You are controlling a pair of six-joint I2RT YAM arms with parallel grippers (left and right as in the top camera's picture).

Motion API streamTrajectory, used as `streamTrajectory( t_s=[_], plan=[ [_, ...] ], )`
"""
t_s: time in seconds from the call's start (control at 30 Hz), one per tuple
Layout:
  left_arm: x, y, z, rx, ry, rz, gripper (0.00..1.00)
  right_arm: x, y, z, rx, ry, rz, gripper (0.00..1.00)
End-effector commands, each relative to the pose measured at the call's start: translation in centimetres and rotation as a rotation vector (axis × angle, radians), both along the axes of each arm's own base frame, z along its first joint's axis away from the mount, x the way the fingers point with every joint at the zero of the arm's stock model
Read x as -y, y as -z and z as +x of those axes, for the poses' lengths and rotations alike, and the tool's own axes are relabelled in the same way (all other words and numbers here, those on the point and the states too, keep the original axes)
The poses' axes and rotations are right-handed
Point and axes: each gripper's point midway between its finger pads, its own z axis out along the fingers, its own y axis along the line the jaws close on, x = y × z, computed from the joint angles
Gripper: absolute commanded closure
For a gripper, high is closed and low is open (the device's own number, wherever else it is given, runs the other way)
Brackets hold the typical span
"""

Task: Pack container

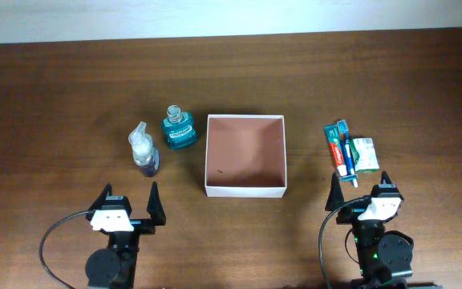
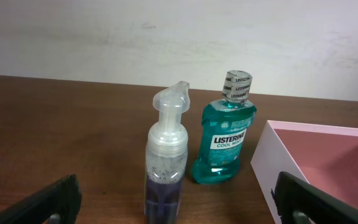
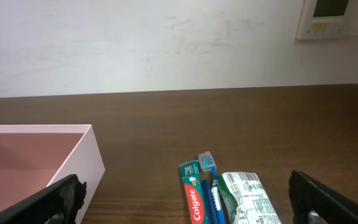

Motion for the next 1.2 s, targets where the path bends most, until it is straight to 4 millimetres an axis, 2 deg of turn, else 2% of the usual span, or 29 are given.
streamTrajectory(
  t_s=[0.0, 0.1, 0.17, 0.27, 0.4, 0.6, 0.83, 0.93, 1.07, 1.17],
  plan=[
    [-0.3, 0.1, 0.0, 0.003, -0.011, 0.016, 0.01, -0.3, 0.3, 0.0, 0.000, -0.014, -0.007, 0.02],
    [-0.3, 0.1, 0.0, 0.003, -0.011, 0.016, 0.01, -0.1, 0.2, 0.0, 0.000, 0.000, -0.007, 0.02],
    [-0.3, 0.1, 0.0, 0.003, -0.011, 0.016, 0.01, -0.7, 0.3, 0.0, -0.001, -0.035, 0.004, 0.02],
    [-0.3, 0.1, 0.0, 0.003, -0.011, 0.016, 0.00, -1.2, 0.5, -0.1, -0.013, -0.057, 0.100, 0.02],
    [-0.3, 0.1, 0.0, 0.003, -0.011, 0.016, 0.01, -1.0, 0.3, -0.1, -0.035, -0.045, 0.116, 0.02],
    [-0.3, 0.1, 0.0, 0.003, -0.011, 0.016, 0.01, 0.5, -3.9, -0.3, -0.118, 0.048, 0.096, 0.02],
    [-0.3, 0.1, 0.0, 0.003, -0.011, 0.016, 0.01, 1.2, -7.5, -0.3, -0.476, 0.105, 0.040, 0.02],
    [-0.3, 0.1, 0.0, 0.003, -0.011, 0.016, 0.01, 1.1, -9.8, 0.8, -0.556, 0.108, 0.028, 0.02],
    [-0.2, 0.1, 0.0, 0.003, -0.011, 0.016, 0.01, 0.8, -12.5, 2.9, -0.580, 0.103, 0.026, 0.02],
    [-0.3, 0.1, 0.0, 0.003, -0.011, 0.016, 0.01, 0.4, -12.9, 4.3, -0.597, 0.091, 0.029, 0.02]
  ],
)
